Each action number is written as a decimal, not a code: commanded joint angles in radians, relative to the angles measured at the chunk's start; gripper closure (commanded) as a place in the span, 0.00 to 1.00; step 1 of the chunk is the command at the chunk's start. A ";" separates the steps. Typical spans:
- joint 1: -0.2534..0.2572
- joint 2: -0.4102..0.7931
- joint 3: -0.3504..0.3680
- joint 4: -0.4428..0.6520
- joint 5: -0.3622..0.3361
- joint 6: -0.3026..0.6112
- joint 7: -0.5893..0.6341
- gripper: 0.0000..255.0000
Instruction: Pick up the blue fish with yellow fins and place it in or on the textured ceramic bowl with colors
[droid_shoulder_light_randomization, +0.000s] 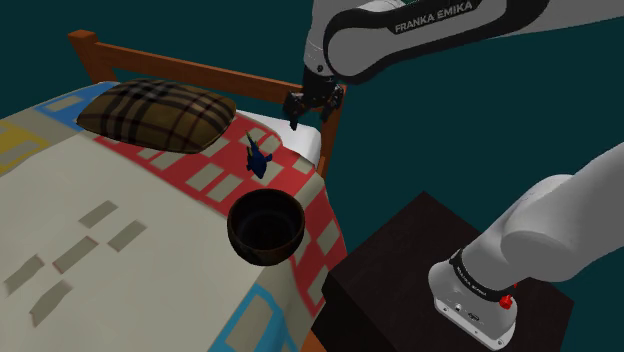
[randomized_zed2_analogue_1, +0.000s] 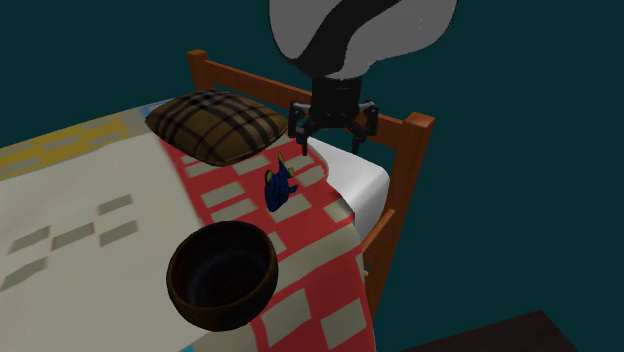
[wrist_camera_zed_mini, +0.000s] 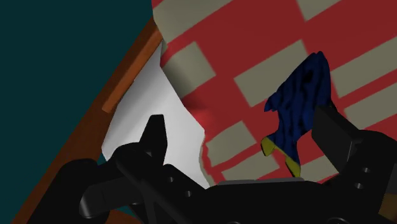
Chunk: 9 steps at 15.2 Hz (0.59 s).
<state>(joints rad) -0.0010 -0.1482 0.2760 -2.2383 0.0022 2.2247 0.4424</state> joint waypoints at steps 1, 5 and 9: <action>0.000 0.077 0.018 0.044 -0.040 0.036 0.051 0.00; 0.013 0.236 0.036 0.156 -0.137 0.082 0.157 0.00; 0.048 0.397 0.027 0.293 -0.234 0.101 0.254 0.00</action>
<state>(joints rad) 0.0397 0.2098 0.3072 -1.9807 -0.2085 2.3228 0.6753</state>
